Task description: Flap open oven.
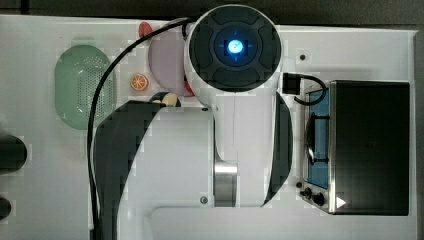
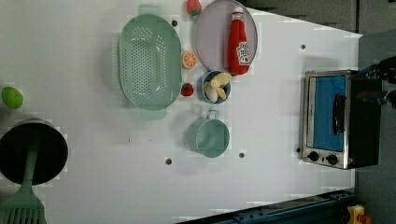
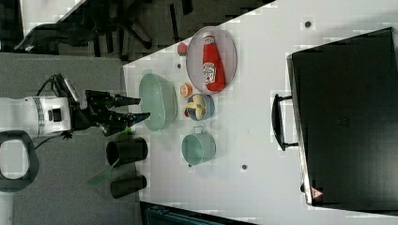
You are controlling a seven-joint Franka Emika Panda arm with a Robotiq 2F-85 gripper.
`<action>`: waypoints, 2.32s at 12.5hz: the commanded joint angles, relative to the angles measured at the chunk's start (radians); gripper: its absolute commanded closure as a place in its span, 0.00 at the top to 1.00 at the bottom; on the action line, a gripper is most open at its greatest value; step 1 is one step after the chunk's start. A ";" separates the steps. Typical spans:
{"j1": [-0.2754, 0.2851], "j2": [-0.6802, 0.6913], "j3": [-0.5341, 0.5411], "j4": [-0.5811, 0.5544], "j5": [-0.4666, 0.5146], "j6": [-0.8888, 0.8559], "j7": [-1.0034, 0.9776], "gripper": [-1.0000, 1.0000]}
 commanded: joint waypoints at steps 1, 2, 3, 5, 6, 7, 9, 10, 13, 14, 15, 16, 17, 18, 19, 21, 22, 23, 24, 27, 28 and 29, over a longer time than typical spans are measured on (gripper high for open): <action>-0.054 -0.327 -0.048 -0.238 -0.028 -0.123 -0.029 0.79; -0.054 -0.327 -0.048 -0.238 -0.028 -0.123 -0.029 0.90; -0.054 -0.327 -0.048 -0.238 -0.028 -0.123 -0.029 0.99; -0.054 -0.327 -0.048 -0.238 -0.028 -0.123 -0.029 1.00; -0.054 -0.326 -0.048 -0.238 -0.028 -0.123 -0.029 0.95; -0.054 -0.326 -0.048 -0.238 -0.028 -0.123 -0.029 0.83; -0.054 -0.326 -0.048 -0.238 -0.028 -0.124 -0.029 0.57; -0.054 -0.326 -0.049 -0.238 -0.028 -0.124 -0.029 0.46; -0.055 -0.324 -0.059 -0.241 -0.031 -0.121 -0.032 0.18; -0.056 -0.323 -0.069 -0.244 -0.034 -0.111 -0.052 0.18; -0.057 -0.321 -0.083 -0.251 -0.036 -0.100 -0.097 0.18; -0.060 -0.318 -0.100 -0.260 -0.037 -0.088 -0.174 0.18; -0.063 -0.316 -0.118 -0.273 -0.042 -0.067 -0.274 0.18; -0.068 -0.312 -0.139 -0.286 -0.044 -0.043 -0.384 0.18; -0.073 -0.304 -0.163 -0.298 -0.044 -0.014 -0.496 0.18; -0.084 -0.279 -0.216 -0.316 -0.046 0.056 -0.718 0.18; -0.090 -0.259 -0.245 -0.321 -0.046 0.086 -0.824 0.18; -0.093 -0.235 -0.273 -0.321 -0.046 0.116 -0.924 0.18; -0.095 -0.206 -0.300 -0.323 -0.046 0.149 -1.010 0.18; -0.098 -0.105 -0.370 -0.324 -0.046 0.266 -1.175 0.18; -0.098 -0.071 -0.386 -0.325 -0.046 0.305 -1.197 0.18; -0.099 -0.037 -0.399 -0.328 -0.046 0.340 -1.211 0.18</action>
